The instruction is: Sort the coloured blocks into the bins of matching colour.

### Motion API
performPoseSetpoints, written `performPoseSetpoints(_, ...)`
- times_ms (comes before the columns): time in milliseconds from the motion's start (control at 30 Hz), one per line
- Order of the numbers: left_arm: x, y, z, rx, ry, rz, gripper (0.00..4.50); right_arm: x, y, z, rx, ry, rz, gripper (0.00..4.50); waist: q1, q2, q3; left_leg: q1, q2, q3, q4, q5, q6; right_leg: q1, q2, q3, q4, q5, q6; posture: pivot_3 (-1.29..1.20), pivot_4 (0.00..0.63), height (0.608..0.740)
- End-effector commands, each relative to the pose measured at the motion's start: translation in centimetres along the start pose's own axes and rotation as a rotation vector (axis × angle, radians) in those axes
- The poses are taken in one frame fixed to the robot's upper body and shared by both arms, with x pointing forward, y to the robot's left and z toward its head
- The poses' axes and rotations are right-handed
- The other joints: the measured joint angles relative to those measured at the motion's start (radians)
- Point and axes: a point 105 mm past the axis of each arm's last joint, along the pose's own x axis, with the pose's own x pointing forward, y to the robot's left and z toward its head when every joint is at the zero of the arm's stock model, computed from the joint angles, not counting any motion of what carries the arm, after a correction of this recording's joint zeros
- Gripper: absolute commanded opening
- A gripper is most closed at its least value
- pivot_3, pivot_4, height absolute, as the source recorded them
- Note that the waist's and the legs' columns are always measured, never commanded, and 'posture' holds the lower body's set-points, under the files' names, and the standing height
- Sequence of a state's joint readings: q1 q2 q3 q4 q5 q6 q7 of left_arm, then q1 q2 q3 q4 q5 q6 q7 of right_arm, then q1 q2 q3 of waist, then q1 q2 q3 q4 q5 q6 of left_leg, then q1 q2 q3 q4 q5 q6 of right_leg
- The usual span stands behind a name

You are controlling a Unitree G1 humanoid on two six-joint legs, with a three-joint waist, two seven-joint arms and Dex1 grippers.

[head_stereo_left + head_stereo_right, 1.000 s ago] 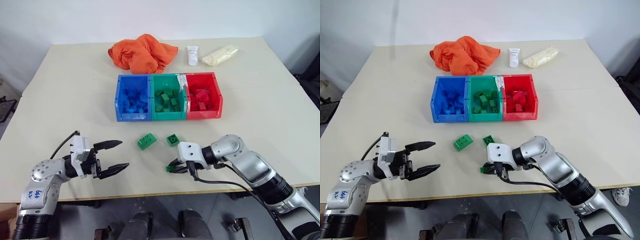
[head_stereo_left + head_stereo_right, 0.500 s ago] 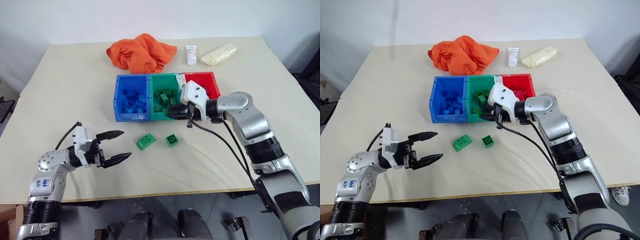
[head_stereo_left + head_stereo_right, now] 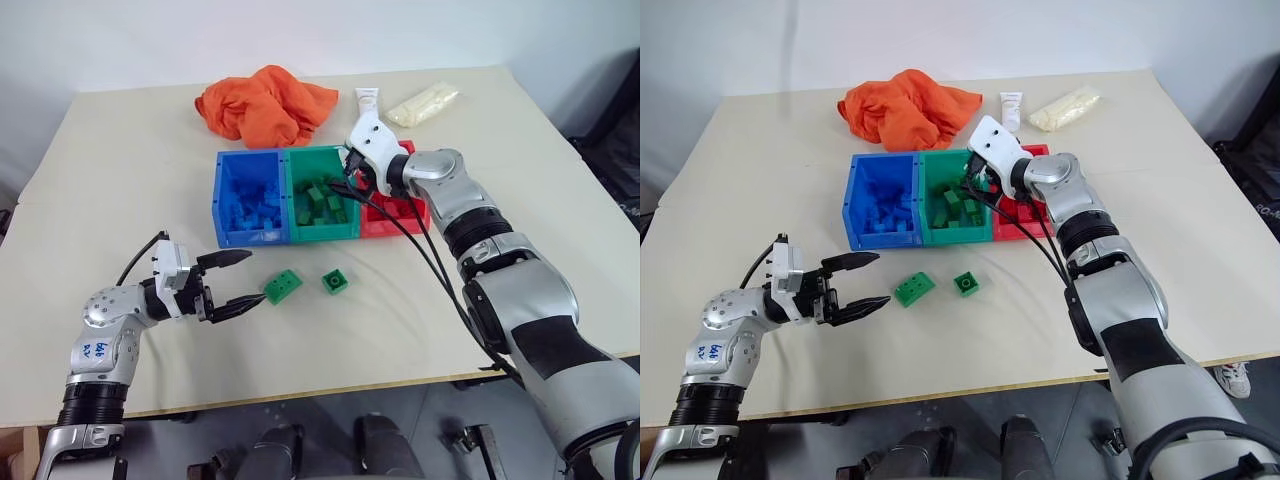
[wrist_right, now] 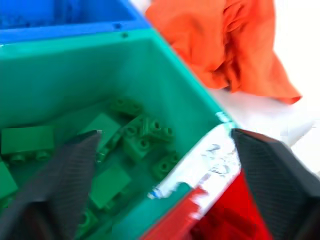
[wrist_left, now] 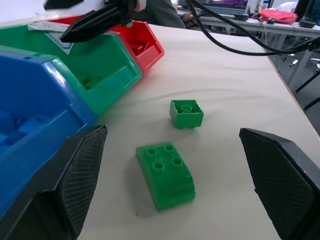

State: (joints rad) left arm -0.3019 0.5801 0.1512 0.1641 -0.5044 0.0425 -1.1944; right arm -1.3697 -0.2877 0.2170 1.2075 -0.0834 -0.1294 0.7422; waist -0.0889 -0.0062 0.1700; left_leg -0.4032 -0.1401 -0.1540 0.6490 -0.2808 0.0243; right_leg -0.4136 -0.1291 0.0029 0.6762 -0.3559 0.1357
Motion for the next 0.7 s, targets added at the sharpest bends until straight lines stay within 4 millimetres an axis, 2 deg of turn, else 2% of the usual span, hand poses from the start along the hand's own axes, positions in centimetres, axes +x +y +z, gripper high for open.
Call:
performPoseSetpoints(33,-0.1,0.2,0.8,0.040,-0.005,-0.007,4.50,-1.1,-1.3,2.5,-0.058,-0.092,0.005,4.48,-0.001,0.000,0.000,0.000,0.001,0.000,0.000,0.000,0.000,0.000,0.000,0.000,0.000,0.000,0.000,0.00,0.150,0.740)
performPoseSetpoints(167,0.1,0.3,0.8,0.040,-0.006,-0.015,4.50,-1.9,-0.9,2.6,-0.072,-0.129,0.060,4.48,-0.001,0.000,0.000,0.000,0.001,0.000,0.000,0.000,-0.001,0.000,0.001,0.000,0.001,0.000,0.000,0.00,0.150,0.740)
performPoseSetpoints(333,0.3,0.4,0.8,0.039,-0.007,-0.027,4.50,-4.8,0.2,2.1,-0.086,-0.178,0.184,4.48,0.009,0.000,0.000,0.000,0.000,0.000,0.002,0.000,-0.001,0.000,0.000,0.000,0.002,0.000,0.000,0.00,0.150,0.740)
performPoseSetpoints(633,0.5,0.7,0.7,0.036,-0.010,-0.039,4.50,-11.8,4.4,0.4,-0.003,-0.189,0.393,4.48,0.019,0.000,0.000,-0.001,0.000,0.000,0.003,0.000,0.000,0.001,0.000,0.000,0.001,0.000,0.000,0.00,0.150,0.740)
performPoseSetpoints(700,0.5,0.5,0.6,0.032,-0.009,-0.046,4.50,-14.1,5.9,-1.2,0.043,-0.134,0.437,4.48,0.031,0.000,0.000,-0.001,0.000,0.001,0.003,0.000,0.000,0.001,-0.001,0.000,0.000,0.000,0.000,0.00,0.150,0.740)
